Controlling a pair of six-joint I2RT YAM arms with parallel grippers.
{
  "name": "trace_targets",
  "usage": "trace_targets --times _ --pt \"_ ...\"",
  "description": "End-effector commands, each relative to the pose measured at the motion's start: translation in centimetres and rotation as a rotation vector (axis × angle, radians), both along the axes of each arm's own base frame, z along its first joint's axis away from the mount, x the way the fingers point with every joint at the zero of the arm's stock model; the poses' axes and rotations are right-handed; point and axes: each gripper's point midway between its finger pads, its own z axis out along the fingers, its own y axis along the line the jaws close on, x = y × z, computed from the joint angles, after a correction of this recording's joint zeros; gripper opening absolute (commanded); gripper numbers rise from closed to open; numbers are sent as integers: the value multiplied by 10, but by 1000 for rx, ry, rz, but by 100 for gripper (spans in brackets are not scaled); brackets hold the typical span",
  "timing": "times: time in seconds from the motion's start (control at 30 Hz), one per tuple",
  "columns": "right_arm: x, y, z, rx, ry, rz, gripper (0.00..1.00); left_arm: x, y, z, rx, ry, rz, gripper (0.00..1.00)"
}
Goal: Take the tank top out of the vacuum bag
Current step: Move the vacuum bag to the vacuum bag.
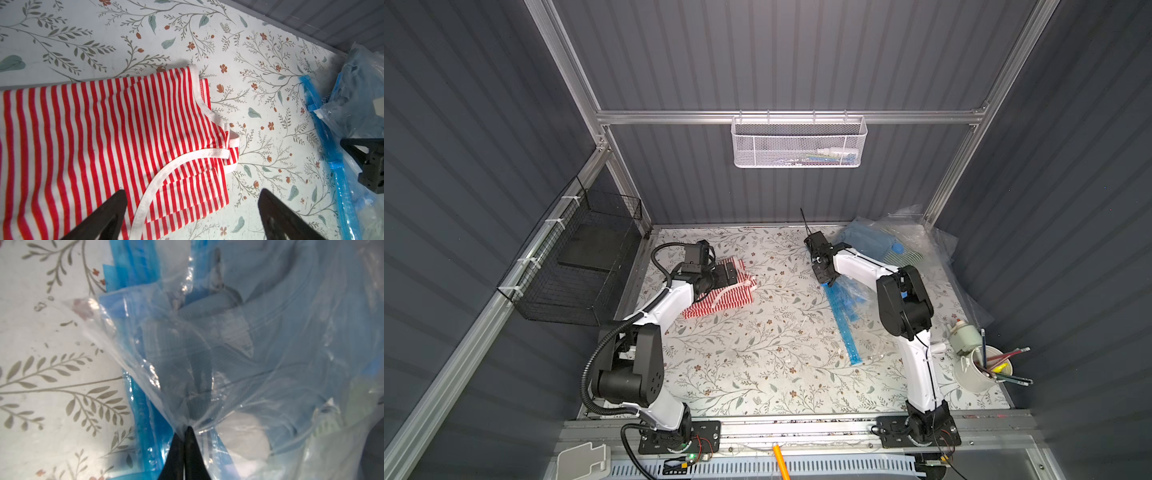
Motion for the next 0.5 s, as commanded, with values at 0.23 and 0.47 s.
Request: trace_targets --times 0.23,0.47 --pt "7 9 41 103 -103 8 0 -2 -15 -7 -69 15 -32 100" --pt "-4 23 78 264 -146 9 0 -1 -23 -10 -84 21 -50 100"
